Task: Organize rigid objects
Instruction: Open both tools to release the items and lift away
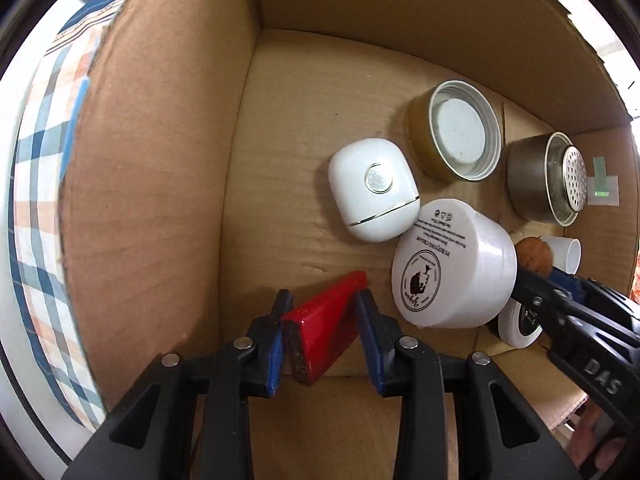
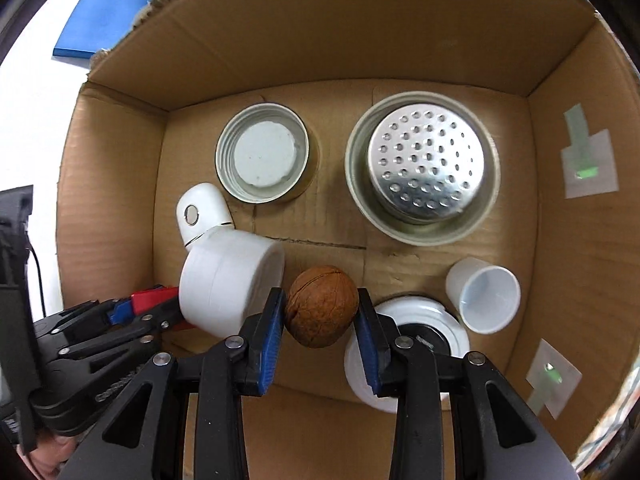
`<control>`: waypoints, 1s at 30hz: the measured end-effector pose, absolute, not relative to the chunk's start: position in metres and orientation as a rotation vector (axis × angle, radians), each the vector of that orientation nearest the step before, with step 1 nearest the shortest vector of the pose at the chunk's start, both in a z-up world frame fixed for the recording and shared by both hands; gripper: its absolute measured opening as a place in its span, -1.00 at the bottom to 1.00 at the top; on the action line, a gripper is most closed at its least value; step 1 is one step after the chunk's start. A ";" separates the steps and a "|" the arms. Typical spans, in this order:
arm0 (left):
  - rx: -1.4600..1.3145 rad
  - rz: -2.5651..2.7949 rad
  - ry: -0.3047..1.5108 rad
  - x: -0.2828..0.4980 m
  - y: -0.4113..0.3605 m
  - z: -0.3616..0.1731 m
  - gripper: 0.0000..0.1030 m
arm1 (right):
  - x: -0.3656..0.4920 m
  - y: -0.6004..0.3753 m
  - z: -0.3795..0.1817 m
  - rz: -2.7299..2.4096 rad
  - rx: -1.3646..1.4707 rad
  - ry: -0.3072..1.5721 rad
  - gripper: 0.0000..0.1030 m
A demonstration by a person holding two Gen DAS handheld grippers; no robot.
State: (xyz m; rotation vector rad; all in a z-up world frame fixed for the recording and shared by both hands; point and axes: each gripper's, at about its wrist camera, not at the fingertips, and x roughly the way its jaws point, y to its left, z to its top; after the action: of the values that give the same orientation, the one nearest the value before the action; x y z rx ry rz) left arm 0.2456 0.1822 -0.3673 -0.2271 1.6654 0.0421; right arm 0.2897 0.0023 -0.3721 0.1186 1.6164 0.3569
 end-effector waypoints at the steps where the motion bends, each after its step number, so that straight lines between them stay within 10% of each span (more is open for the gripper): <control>1: -0.229 0.042 1.660 0.245 0.182 -0.365 -0.40 | 0.292 0.004 -0.374 0.355 0.123 1.623 -0.28; 11: -0.203 0.055 1.599 0.244 0.178 -0.334 -0.04 | 0.292 0.006 -0.374 0.328 0.098 1.616 -0.19; 30: -0.152 0.098 1.391 0.233 0.169 -0.248 1.00 | 0.257 -0.032 -0.285 0.166 -0.016 1.463 1.00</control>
State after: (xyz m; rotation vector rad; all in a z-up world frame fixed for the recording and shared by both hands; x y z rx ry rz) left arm 0.2327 0.1689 -0.2479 -0.1523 1.3912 0.0978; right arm 0.2570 -0.0319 -0.2849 -0.0164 1.4630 0.1663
